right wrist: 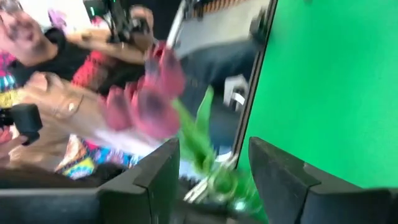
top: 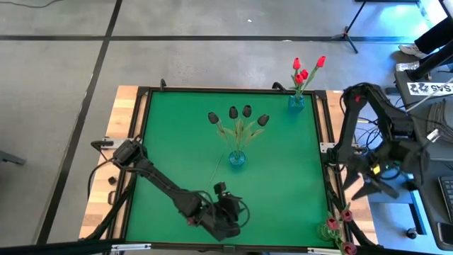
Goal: Sort flowers into vase by color
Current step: Put the pink tulip into the green vase
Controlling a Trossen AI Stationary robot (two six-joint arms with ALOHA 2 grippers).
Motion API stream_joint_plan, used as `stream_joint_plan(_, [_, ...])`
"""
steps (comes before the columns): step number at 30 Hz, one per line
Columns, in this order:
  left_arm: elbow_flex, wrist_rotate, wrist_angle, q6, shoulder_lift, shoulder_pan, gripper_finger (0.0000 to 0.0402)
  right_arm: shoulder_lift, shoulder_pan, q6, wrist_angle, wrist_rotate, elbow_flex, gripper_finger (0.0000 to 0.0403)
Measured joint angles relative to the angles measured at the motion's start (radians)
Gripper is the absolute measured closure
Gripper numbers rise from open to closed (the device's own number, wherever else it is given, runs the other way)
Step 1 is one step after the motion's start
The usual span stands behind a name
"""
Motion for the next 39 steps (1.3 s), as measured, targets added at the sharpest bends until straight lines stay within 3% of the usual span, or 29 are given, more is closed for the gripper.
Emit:
stream_joint_plan(8, [0.0, 0.09, -0.298, -0.343, -0.026, -0.043, 0.023, -0.043, 0.0, -0.134, 0.002, 0.295, 0.0, 0.021])
stream_joint_plan(14, [0.0, 0.115, -0.568, -0.661, -0.053, -0.109, 0.023, 0.014, -0.095, -0.165, 0.005, 0.316, 0.0, 0.021])
stream_joint_plan(19, [0.0, 0.161, -0.737, -0.884, -0.053, -0.125, 0.023, 0.14, -0.295, -0.226, 0.034, 0.15, 0.0, 0.021])
stream_joint_plan(23, [-0.006, 0.166, -0.798, -0.953, -0.047, -0.11, 0.023, 0.239, -0.485, -0.341, 0.074, 0.016, -0.001, 0.021])
stream_joint_plan(31, [-0.156, 0.239, -0.638, -0.977, -0.043, -0.108, 0.023, 0.296, -0.729, -0.505, 0.095, -0.151, -0.001, 0.021])
stream_joint_plan(39, [-0.267, 0.23, -0.408, -0.934, -0.035, -0.13, 0.0236, 0.287, -0.814, -0.514, 0.1, -0.225, -0.001, 0.021])
